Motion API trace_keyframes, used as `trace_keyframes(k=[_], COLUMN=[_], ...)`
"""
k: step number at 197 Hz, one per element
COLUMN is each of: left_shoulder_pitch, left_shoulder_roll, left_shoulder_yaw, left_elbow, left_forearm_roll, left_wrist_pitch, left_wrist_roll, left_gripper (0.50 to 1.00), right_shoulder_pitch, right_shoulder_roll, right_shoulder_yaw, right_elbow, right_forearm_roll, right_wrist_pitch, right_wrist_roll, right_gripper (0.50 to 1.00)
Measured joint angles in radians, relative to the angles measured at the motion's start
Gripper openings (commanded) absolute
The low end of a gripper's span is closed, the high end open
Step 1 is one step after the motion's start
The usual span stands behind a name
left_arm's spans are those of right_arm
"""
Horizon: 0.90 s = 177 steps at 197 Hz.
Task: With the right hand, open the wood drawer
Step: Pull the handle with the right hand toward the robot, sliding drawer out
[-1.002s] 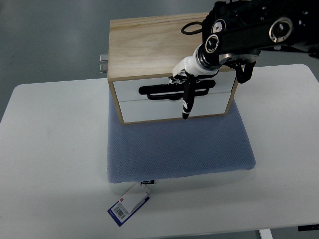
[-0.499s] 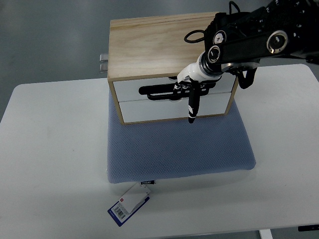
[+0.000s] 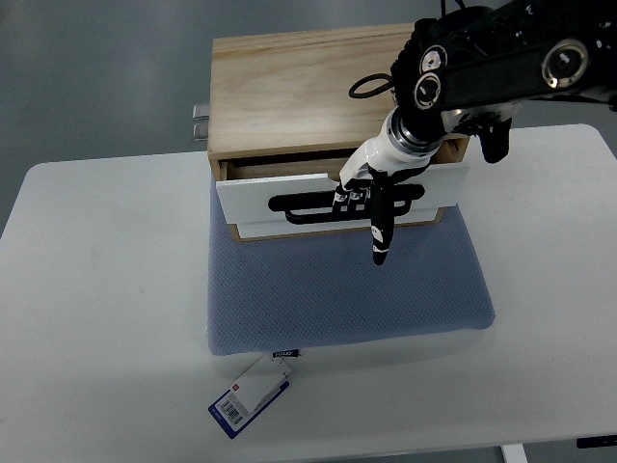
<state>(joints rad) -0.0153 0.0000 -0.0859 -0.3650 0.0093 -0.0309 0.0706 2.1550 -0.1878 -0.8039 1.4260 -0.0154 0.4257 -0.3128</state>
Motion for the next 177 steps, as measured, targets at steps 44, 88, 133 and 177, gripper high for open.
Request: trace_keyframes(k=[44, 88, 133, 177], left_shoulder_pitch=[0.0, 0.0, 0.0, 0.0], left_shoulder_roll=[0.0, 0.0, 0.0, 0.0], left_shoulder_yaw=[0.001, 0.0, 0.0, 0.0], left_elbow=[0.0, 0.0, 0.002, 0.002], left_forearm_roll=[0.0, 0.0, 0.0, 0.0], left_wrist_pitch=[0.0, 0.0, 0.0, 0.0], left_wrist_roll=[0.0, 0.0, 0.0, 0.001], left_gripper=[1.0, 1.0, 1.0, 1.0], right_shoulder_pitch=[0.033, 0.037, 0.064, 0.134], right_shoulder_roll=[-0.023, -0.049, -0.088, -0.135], right_shoulder_yaw=[0.003, 0.003, 0.003, 0.006], right_elbow=[0.05, 0.073, 0.115, 0.155], right_forearm_roll=[0.002, 0.002, 0.003, 0.015], right_wrist_pitch=[0.061, 0.119, 0.182, 0.185], right_wrist_roll=[0.03, 0.049, 0.07, 0.076], right_gripper=[0.938, 0.938, 0.938, 0.938])
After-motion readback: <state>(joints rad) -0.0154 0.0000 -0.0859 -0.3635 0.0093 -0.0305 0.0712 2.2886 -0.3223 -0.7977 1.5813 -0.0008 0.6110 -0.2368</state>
